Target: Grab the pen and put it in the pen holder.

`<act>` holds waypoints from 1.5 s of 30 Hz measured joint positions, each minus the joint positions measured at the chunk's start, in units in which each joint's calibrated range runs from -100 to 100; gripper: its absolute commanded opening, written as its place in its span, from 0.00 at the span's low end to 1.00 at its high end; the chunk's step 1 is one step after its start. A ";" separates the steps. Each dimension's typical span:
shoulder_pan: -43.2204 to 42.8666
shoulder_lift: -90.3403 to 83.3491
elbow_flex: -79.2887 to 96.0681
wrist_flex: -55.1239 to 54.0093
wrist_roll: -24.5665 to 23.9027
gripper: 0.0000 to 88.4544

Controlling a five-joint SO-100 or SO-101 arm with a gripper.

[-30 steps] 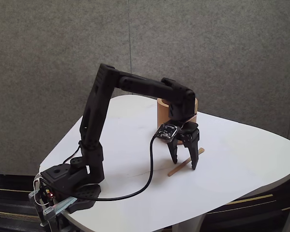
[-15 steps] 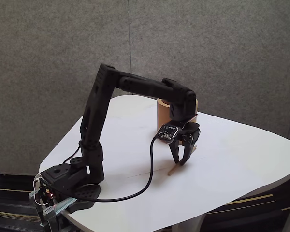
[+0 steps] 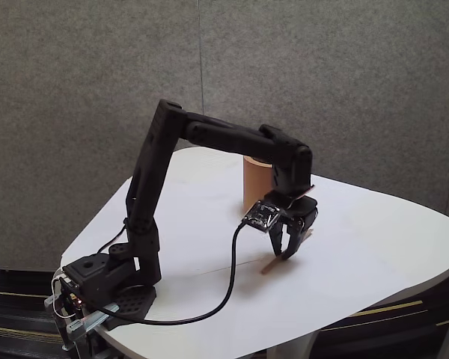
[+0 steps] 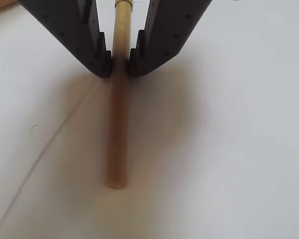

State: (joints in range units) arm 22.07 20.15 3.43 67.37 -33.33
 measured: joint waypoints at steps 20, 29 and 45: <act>1.84 -27.43 -1.81 0.85 8.40 0.01; 1.47 -39.97 -1.81 0.42 16.41 0.01; -0.44 -42.93 3.07 -33.05 46.30 0.01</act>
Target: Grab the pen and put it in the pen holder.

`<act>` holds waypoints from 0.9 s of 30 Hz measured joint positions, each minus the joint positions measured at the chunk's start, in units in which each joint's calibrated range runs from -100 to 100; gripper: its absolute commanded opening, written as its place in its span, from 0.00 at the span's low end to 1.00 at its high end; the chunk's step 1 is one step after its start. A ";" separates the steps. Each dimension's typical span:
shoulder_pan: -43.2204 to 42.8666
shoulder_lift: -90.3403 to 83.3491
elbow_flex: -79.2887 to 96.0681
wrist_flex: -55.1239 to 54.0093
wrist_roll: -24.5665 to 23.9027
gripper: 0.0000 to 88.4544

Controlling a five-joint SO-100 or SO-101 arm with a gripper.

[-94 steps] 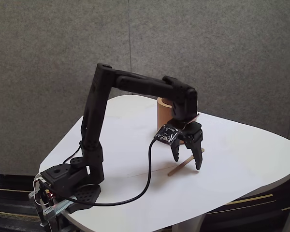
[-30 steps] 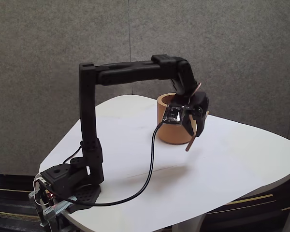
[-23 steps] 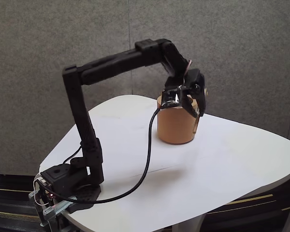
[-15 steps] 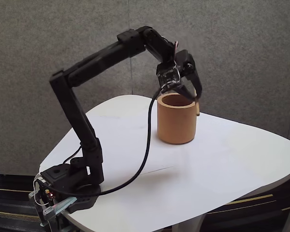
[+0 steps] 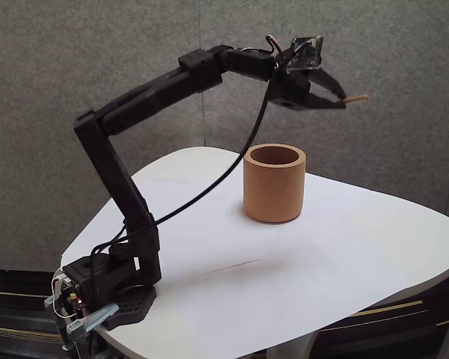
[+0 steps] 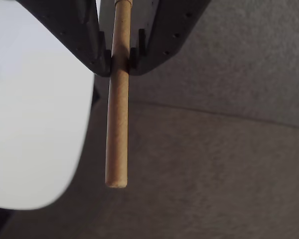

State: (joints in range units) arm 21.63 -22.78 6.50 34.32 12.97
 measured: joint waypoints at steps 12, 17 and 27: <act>-15.13 -0.08 4.69 -37.46 19.34 0.01; -17.11 0.42 16.88 -49.07 28.08 0.01; -17.70 6.44 29.33 -59.83 33.50 0.01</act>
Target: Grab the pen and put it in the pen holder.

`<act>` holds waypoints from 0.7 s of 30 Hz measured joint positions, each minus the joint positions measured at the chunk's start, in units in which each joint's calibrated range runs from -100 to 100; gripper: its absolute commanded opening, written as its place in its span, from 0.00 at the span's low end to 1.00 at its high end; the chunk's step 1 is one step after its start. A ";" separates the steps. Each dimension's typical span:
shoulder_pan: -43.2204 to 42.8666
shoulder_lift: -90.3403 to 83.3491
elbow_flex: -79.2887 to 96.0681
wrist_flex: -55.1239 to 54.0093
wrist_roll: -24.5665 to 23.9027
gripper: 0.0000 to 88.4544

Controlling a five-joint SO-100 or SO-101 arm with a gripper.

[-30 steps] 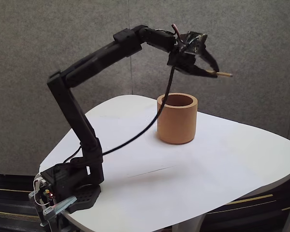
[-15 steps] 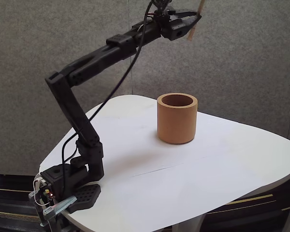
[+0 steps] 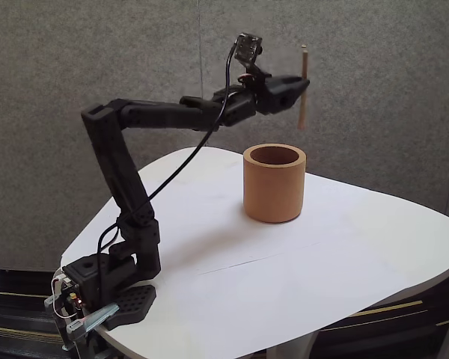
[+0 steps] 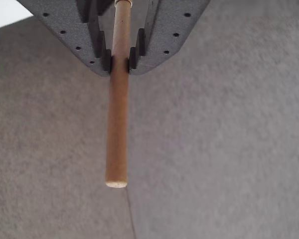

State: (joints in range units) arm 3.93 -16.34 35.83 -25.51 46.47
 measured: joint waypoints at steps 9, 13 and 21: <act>-3.53 9.57 0.00 -2.71 1.03 0.01; -6.98 10.58 0.45 -2.71 1.03 0.01; -8.59 10.58 7.22 -2.71 1.03 0.01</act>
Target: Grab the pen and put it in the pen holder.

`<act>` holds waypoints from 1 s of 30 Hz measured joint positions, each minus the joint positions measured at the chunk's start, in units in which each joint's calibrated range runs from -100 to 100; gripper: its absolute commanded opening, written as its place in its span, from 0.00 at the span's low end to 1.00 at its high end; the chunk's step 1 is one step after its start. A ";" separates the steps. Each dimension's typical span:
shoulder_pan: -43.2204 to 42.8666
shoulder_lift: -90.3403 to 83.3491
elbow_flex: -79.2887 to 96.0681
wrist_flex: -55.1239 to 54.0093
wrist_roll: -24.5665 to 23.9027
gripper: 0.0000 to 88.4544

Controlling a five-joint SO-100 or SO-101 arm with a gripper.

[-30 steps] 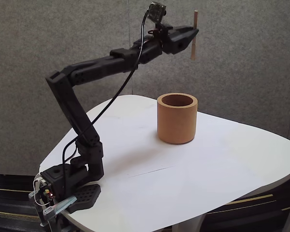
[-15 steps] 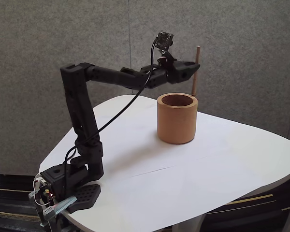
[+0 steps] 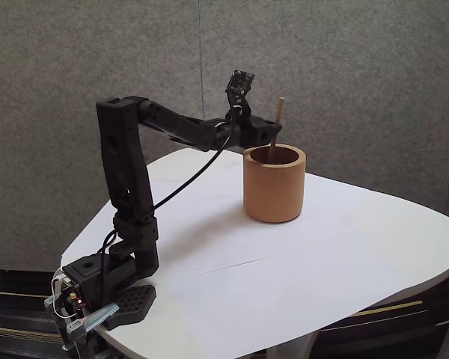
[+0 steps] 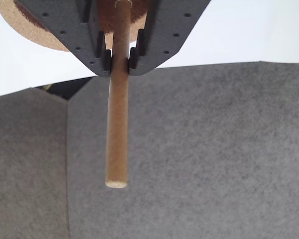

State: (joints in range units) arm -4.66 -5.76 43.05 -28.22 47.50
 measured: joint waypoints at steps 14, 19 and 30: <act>4.11 2.03 1.53 0.00 0.00 0.01; 4.63 2.29 1.44 0.00 0.00 0.01; 4.55 2.29 1.44 0.00 0.00 0.14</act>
State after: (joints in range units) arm -0.11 -3.47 44.49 -28.22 47.50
